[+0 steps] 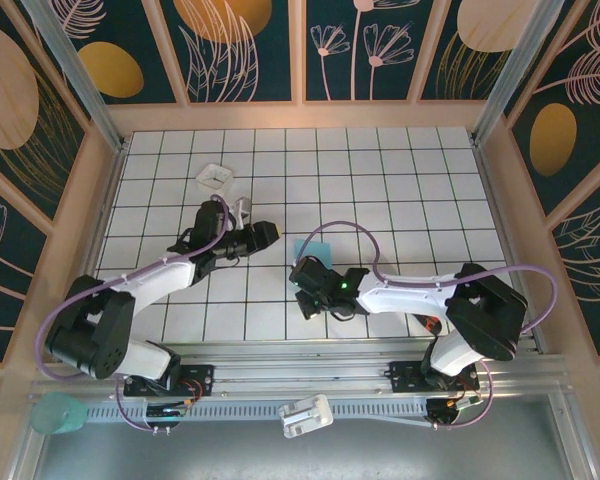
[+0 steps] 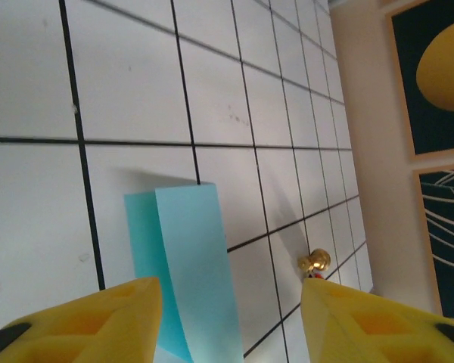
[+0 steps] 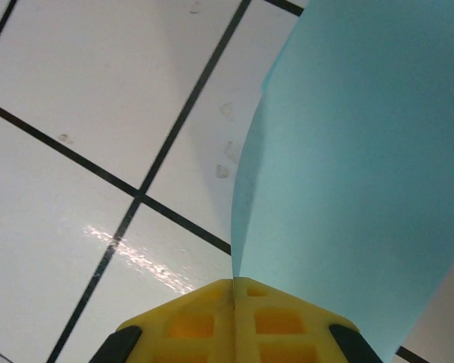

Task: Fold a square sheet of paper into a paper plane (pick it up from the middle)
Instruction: Turn over the paper at the center of the table.

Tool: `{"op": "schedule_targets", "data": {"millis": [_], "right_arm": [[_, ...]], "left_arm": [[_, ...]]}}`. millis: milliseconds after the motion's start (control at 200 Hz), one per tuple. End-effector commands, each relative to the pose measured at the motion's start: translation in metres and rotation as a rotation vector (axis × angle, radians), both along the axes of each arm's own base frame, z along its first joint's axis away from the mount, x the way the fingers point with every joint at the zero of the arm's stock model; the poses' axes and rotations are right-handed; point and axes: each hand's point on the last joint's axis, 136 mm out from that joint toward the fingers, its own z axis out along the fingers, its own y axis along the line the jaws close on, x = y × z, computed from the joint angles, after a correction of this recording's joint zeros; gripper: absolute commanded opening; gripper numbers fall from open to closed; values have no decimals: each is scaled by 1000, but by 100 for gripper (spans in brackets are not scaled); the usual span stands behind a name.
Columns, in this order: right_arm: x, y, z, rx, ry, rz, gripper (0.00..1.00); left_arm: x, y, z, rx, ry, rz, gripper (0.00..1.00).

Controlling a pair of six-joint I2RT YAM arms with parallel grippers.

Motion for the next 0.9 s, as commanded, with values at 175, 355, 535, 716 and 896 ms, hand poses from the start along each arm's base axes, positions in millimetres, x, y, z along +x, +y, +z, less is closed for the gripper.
{"op": "schedule_targets", "data": {"millis": [175,355,535,716,896], "right_arm": [[-3,11,-8,93,9,-1,8],[-2,10,-13,92,9,-3,10],[0,10,-15,90,10,2,13],[2,8,-15,101,8,-1,14],[1,9,-11,139,18,15,17]], "left_arm": [[-3,-42,-16,-62,76,-126,40],[1,-65,-41,-25,117,-197,35],[2,-80,-60,18,144,-248,32],[4,-78,-85,93,178,-262,31],[7,-78,-96,128,182,-276,30]]}}
